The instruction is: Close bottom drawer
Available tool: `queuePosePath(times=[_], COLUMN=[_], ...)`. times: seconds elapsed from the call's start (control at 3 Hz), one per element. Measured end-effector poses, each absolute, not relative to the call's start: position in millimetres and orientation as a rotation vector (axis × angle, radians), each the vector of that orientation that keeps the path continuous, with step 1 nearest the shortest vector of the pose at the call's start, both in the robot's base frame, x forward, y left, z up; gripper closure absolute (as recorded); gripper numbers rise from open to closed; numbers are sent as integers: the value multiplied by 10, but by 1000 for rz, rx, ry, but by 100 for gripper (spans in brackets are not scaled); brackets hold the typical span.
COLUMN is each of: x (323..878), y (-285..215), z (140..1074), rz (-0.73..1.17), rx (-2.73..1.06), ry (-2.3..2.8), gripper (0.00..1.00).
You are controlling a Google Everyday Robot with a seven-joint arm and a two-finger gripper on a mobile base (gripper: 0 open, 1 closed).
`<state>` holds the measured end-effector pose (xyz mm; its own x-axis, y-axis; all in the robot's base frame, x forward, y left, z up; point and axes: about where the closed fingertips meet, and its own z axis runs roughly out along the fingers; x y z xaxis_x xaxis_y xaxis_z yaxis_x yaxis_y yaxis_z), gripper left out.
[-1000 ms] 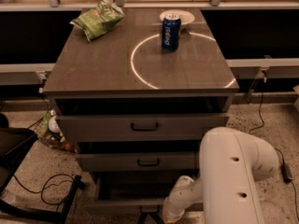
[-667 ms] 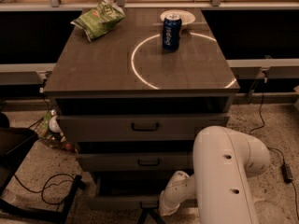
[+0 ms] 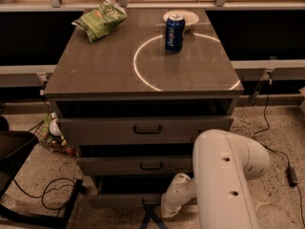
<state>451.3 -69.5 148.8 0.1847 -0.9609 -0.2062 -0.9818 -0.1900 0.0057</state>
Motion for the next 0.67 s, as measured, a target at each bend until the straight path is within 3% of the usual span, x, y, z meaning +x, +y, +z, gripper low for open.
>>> queuePosePath(times=[0.67], x=[4883], y=[-686], z=[1357], rz=[187], rx=[-2218], ry=[1946], gripper=[100])
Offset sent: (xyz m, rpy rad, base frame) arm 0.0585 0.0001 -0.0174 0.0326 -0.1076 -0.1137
